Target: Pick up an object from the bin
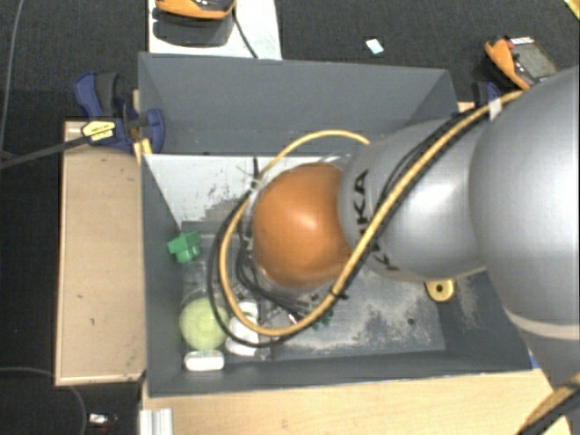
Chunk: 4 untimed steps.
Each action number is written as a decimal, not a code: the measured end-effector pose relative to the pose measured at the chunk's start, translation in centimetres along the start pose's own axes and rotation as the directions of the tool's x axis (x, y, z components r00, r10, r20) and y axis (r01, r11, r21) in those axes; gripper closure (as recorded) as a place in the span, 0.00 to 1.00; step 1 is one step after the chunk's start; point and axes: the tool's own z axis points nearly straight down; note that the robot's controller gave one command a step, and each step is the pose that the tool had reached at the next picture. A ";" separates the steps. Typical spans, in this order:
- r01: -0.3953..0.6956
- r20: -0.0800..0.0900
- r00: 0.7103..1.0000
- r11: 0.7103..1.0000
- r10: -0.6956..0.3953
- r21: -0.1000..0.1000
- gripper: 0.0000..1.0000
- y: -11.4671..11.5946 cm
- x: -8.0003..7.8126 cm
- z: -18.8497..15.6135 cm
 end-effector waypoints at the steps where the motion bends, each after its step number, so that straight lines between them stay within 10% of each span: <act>1: 0.318 0.008 0.948 0.948 -0.318 0.001 0.00 2.7 -3.3 0.0; 2: 0.458 0.008 0.889 0.889 -0.459 0.003 0.00 -2.2 -3.1 4.9; 3: 0.540 0.019 0.841 0.841 -0.540 0.005 1.00 2.2 -6.5 5.2; 4: 0.539 0.018 0.842 0.842 -0.539 0.005 1.00 2.2 -6.5 5.2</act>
Offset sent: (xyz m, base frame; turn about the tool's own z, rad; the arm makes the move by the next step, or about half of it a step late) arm 0.0384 -0.0049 -0.0530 -0.4769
